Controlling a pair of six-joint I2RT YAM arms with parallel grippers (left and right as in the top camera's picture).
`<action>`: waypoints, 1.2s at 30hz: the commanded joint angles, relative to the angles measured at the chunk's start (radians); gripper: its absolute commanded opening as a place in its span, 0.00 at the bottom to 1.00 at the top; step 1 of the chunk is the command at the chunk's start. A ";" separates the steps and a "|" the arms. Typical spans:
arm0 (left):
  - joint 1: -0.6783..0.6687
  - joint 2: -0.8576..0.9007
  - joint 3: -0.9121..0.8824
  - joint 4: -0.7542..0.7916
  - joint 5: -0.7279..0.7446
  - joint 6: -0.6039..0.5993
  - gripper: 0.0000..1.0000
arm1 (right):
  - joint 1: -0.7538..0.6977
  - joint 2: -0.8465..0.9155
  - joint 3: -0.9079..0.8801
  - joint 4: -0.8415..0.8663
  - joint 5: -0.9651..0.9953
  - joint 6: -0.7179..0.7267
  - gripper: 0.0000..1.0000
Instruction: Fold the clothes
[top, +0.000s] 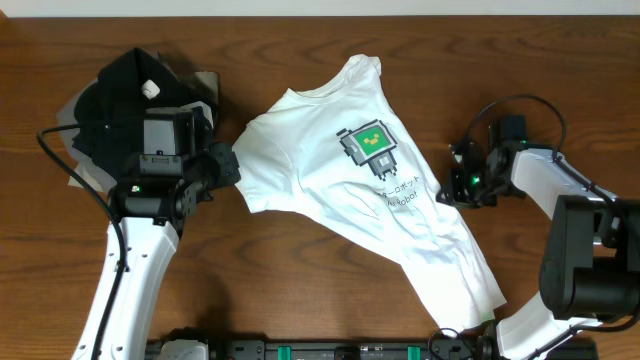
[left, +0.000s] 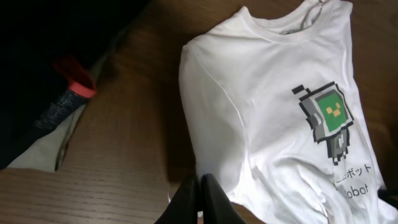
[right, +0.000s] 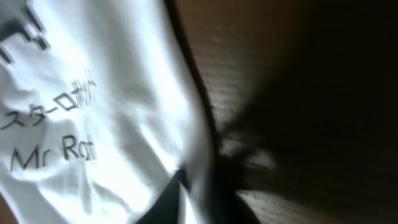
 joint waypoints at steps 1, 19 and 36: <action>0.004 -0.002 0.011 0.002 -0.026 0.018 0.06 | 0.002 0.002 0.002 0.029 0.060 -0.002 0.01; 0.004 -0.002 0.011 0.002 -0.029 0.017 0.06 | -0.141 -0.025 0.323 0.437 0.346 0.129 0.47; 0.004 -0.002 0.011 0.003 -0.029 0.017 0.06 | -0.128 -0.025 0.202 -0.203 0.189 0.310 0.65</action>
